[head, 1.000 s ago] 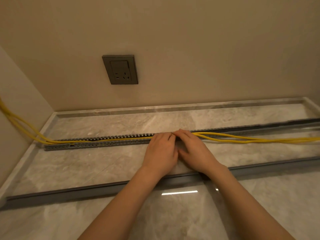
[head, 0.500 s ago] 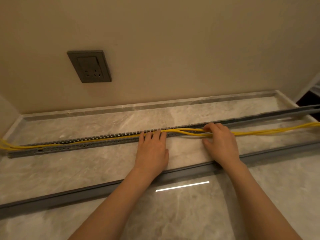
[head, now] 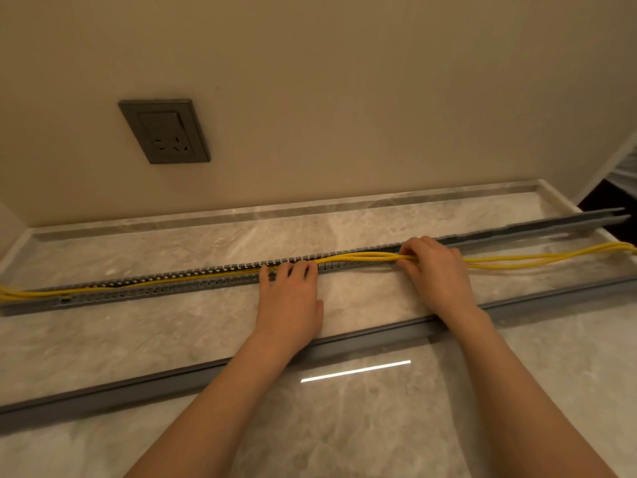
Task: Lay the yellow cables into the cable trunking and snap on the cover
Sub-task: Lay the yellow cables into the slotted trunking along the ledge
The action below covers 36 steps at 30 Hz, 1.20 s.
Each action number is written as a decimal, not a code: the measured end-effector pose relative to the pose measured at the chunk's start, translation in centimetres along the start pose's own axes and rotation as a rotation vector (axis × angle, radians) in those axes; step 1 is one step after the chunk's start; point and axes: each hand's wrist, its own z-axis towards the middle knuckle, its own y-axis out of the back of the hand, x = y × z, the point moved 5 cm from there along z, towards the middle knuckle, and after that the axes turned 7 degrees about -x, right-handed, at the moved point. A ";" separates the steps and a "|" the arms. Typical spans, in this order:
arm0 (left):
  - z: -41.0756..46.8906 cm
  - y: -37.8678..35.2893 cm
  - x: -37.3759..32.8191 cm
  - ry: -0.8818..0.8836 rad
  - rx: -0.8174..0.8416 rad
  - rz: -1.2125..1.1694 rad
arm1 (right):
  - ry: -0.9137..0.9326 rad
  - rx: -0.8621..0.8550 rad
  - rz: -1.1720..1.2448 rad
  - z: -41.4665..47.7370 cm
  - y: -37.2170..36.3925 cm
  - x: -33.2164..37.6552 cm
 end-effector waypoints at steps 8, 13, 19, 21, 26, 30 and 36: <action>0.4 0.2 -0.2 0.013 0.028 -0.012 | -0.012 -0.005 0.060 1.9 0.0 -0.5; 0.5 0.2 -0.3 0.028 0.021 -0.016 | -0.076 -0.041 0.292 0.6 -0.8 0.0; 0.6 0.2 -0.4 0.056 0.012 -0.010 | 0.228 -0.007 0.267 0.1 -1.0 3.3; 0.6 0.3 -0.5 0.063 0.002 -0.008 | 0.298 0.003 0.220 0.0 -1.3 4.4; 0.6 0.2 -0.6 0.092 -0.002 -0.005 | 0.300 0.058 0.095 -0.3 -2.5 5.3; 0.7 0.1 -0.8 0.126 -0.006 -0.004 | 0.296 0.119 -0.022 -0.2 -3.4 5.7; 0.5 -0.2 -1.0 0.125 -0.009 0.017 | 0.272 0.076 -0.179 -0.6 -3.1 5.9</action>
